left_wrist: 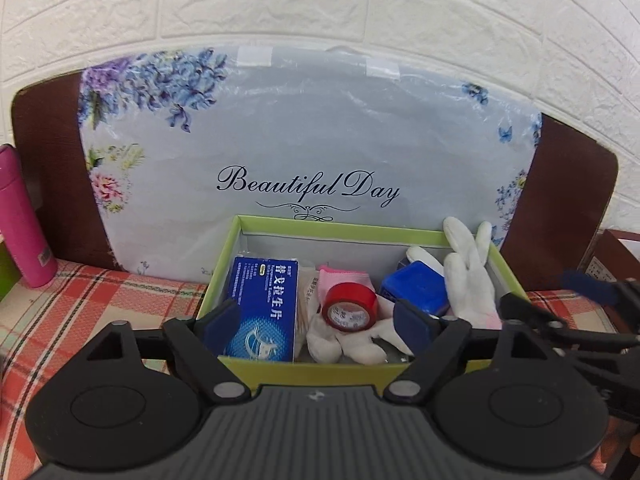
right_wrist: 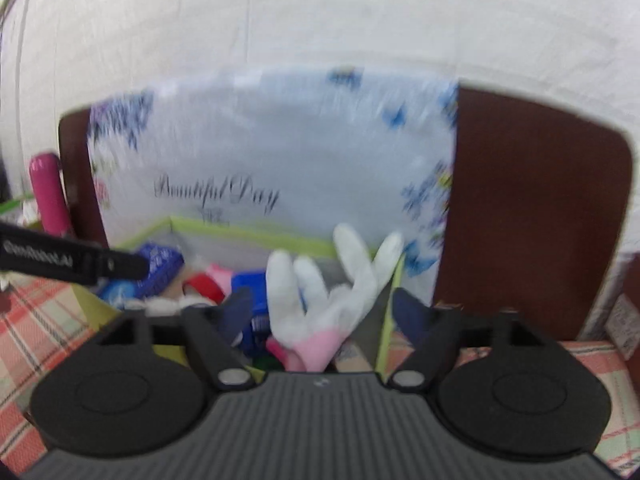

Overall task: Organize objects
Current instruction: 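Drop the red tape and glove into the lime-green box, opening both tools, then grasp the black tape roll with left while right grasps the clear plastic tube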

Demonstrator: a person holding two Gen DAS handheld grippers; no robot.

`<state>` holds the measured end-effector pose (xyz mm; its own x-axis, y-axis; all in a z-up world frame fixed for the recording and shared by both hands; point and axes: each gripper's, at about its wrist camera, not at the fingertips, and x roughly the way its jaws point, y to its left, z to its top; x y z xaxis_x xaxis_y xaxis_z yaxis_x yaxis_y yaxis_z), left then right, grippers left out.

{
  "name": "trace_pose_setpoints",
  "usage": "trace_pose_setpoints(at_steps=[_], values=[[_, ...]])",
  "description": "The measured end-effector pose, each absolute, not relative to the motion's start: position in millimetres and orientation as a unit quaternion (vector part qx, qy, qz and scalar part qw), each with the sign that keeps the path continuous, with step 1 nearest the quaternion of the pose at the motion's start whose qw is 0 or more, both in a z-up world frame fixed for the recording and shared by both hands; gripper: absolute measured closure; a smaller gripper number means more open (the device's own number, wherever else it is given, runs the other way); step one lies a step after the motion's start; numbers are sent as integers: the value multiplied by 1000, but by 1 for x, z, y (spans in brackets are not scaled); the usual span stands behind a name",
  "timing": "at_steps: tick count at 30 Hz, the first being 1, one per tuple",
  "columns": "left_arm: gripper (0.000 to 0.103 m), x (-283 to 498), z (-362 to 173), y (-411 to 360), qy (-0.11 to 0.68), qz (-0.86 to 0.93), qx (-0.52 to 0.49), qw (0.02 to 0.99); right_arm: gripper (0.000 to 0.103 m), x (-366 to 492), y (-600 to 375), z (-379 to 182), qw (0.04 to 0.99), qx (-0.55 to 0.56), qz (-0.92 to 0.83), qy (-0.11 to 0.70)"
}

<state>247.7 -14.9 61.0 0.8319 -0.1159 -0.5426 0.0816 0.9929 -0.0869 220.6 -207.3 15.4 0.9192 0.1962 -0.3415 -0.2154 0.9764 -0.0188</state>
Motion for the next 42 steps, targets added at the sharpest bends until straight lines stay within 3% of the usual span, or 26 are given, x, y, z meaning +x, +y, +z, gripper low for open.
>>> trace_pose_setpoints(at_steps=[2,7,18,42], values=[[13,232,67,-17,284,-58,-31,957,0,199,-212,25,982,-22,109,156],[7,189,76,-24,267,-57,-27,962,0,154,-221,39,982,11,117,150],[7,136,50,-18,316,-30,-37,947,0,91,-223,19,975,51,98,190],[7,125,7,-4,374,14,-18,927,0,75,-181,-42,949,19,94,299]])
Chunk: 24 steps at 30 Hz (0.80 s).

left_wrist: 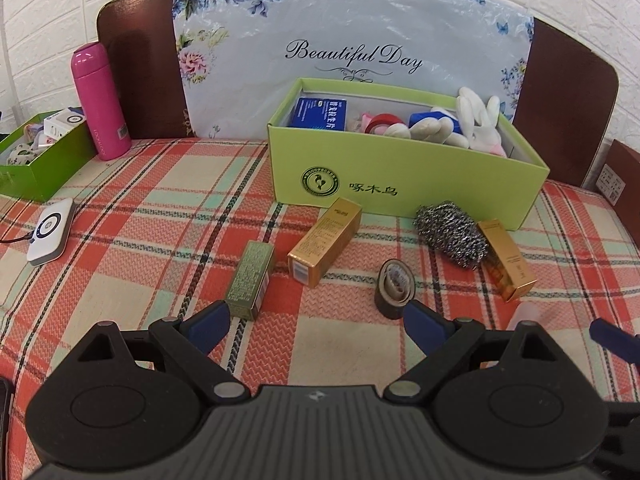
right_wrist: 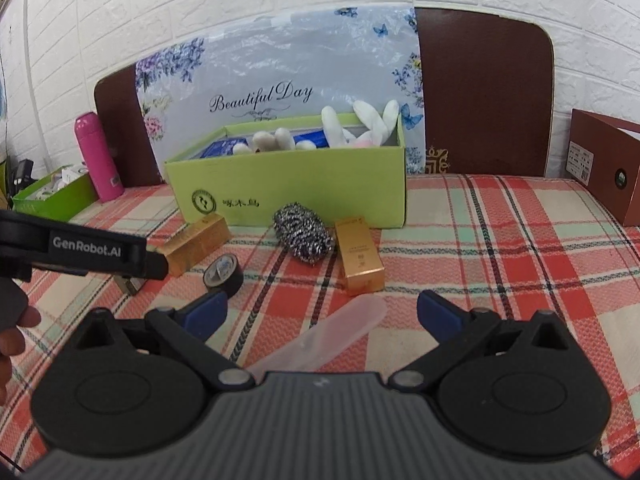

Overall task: Organize objects
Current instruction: 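Grasp the black tape roll with left while right grasps the clear plastic tube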

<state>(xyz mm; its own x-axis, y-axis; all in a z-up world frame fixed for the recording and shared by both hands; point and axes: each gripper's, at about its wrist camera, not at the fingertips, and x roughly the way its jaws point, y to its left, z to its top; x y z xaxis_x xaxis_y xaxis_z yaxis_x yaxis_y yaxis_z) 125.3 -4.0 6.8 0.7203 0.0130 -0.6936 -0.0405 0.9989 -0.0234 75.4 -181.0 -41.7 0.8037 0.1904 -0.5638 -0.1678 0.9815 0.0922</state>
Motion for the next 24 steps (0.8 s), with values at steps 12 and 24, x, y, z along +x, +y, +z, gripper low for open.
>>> trace_pose_setpoints(at_steps=[12,24], values=[[7,122,-8,5,394,3,-15,919,0,84,-131,-80,931,-27,109,348],[15,161,-14,-26,379,-90,-30,920,66,49,-187,-71,933,-51,98,342]])
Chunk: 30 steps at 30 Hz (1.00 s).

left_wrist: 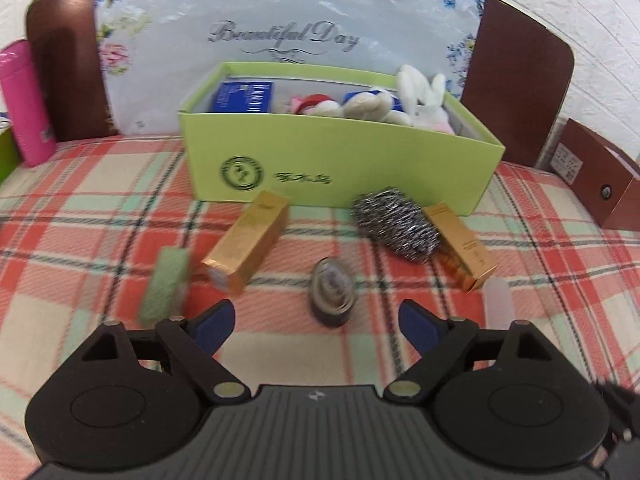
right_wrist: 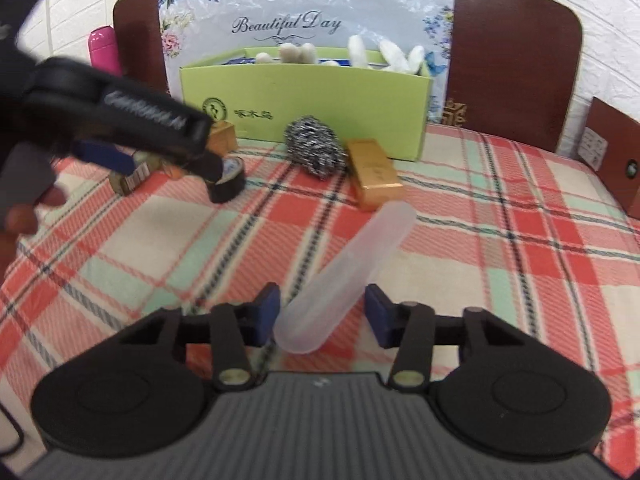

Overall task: Organize objects
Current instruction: 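Grasp the black tape roll with left while right grasps the clear plastic tube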

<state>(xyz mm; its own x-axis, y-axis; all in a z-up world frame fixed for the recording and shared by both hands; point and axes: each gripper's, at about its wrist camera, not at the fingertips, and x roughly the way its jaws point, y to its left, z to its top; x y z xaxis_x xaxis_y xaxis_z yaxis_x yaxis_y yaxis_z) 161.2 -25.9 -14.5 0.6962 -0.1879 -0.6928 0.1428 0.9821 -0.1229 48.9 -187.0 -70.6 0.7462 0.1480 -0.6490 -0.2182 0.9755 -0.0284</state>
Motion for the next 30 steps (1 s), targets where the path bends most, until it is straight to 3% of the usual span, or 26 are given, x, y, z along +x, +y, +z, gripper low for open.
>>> trace_pose_setpoints(at_steps=[3,6,7,8,17,18,19,21,29,30], values=[[23,182,-27,-37,391,-86,-23,916,74,36,-199,-69,932,-50,95,346],[48,193,-38,-39,403,-91,-19,911,77,25,-208,-67,931,-43,105,348],[69,191,-38,-39,393,-93,-7,915,77,23,-210,-67,930,-40,112,346],[72,188,-37,-38,393,-106,4,913,77,20,-212,-67,930,-37,124,344],[72,96,-38,2,411,-150,-2,899,75,12,-195,-64,923,-75,182,330],[66,88,-37,7,409,-144,-3,901,73,15,-193,-64,923,-76,182,329],[52,84,-36,11,409,-140,-6,902,72,17,-191,-64,923,-77,181,330],[42,82,-35,18,405,-125,-19,906,67,23,-188,-64,924,-75,178,330],[46,90,-31,4,403,-151,-18,903,66,39,-181,-64,924,-72,161,339],[51,89,-32,2,403,-156,-16,902,66,41,-181,-65,923,-69,160,342]])
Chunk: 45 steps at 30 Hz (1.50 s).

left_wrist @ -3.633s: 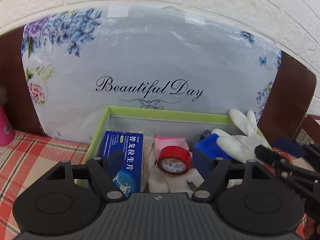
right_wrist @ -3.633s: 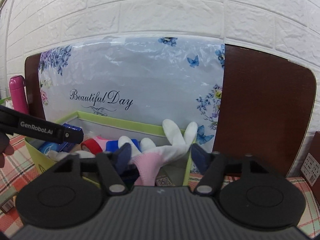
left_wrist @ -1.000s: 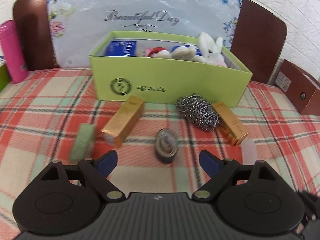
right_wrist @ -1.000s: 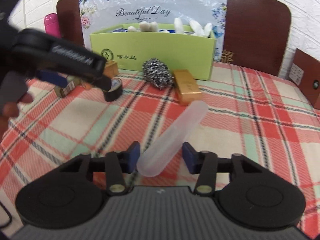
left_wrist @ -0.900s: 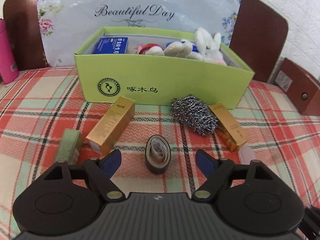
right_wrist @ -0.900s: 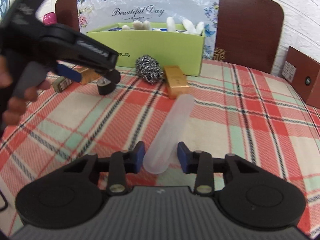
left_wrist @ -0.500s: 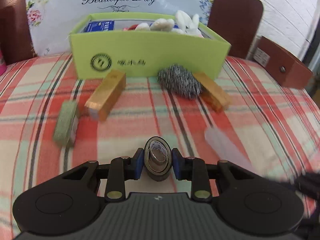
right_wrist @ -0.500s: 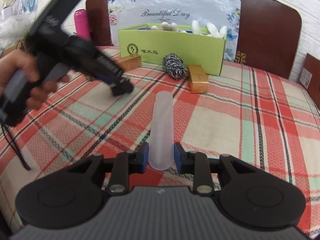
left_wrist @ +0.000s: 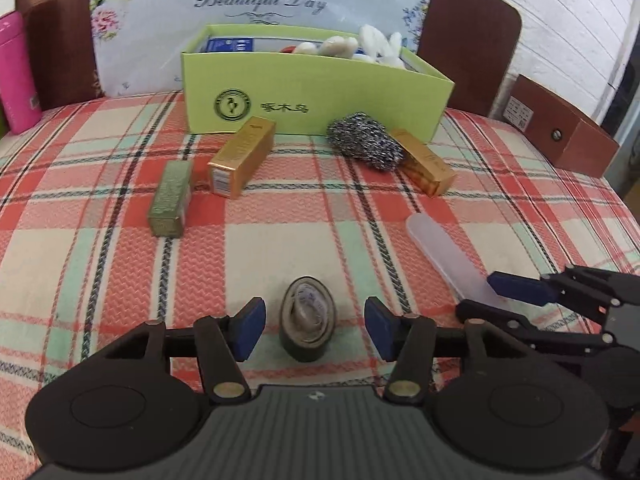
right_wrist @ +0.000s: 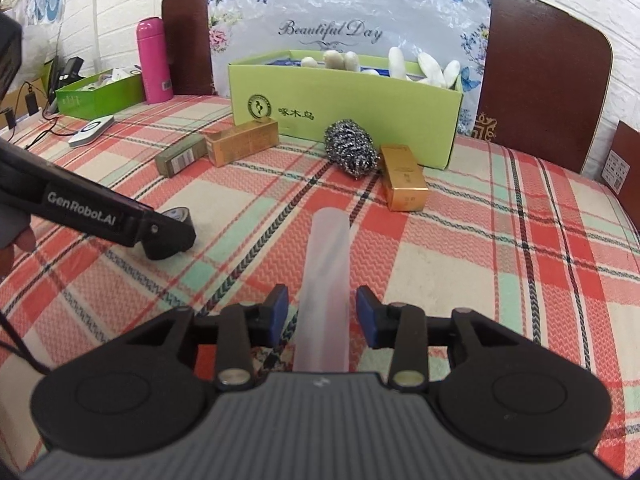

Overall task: Organize objects
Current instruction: 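Grasp the black tape roll with left while right grasps the clear plastic tube, then lift the black tape and clear tube toward the lime-green box, then lower the black tape and clear tube into the box and open both tools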

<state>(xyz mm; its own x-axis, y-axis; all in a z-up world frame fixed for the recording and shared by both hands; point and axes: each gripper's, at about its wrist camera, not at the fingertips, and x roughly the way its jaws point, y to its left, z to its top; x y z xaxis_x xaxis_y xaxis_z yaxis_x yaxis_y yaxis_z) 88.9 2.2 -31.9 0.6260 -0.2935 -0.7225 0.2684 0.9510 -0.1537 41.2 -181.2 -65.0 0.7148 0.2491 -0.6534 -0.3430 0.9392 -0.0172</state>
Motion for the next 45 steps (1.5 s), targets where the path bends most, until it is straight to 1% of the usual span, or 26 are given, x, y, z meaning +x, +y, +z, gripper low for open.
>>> trace_pose_setpoints(at_steps=[1,6,7,8,9,10,12,15,21,27,32,39,45], values=[[55,89,-33,1,405,-158,-16,900,66,43,-181,-66,923,-66,162,344],[55,92,-36,1,409,-147,-8,900,66,47,-179,-68,920,-56,166,350],[55,93,-36,1,409,-147,-9,900,67,48,-180,-69,920,-50,167,351],[57,93,-36,1,410,-149,-11,900,75,48,-181,-68,919,-47,170,352],[67,94,-36,2,410,-149,-13,900,76,48,-180,-67,918,-47,174,353],[72,95,-36,1,410,-148,-12,900,76,47,-180,-67,918,-48,175,353],[72,95,-33,2,409,-150,-16,900,76,46,-179,-64,916,-44,183,354],[72,94,-24,0,398,-151,-12,905,76,43,-182,-52,912,-5,213,351],[72,103,20,-4,342,-168,-13,925,76,55,-188,-5,924,13,236,299],[72,126,67,-8,285,-170,-20,943,76,90,-192,41,943,-6,232,240],[72,160,91,-14,254,-151,-20,955,76,136,-197,64,958,-17,201,205],[72,223,102,-19,243,-123,-21,962,76,213,-209,72,969,-7,173,175],[72,274,83,-23,260,-106,-14,960,76,266,-200,42,970,-33,155,182]])
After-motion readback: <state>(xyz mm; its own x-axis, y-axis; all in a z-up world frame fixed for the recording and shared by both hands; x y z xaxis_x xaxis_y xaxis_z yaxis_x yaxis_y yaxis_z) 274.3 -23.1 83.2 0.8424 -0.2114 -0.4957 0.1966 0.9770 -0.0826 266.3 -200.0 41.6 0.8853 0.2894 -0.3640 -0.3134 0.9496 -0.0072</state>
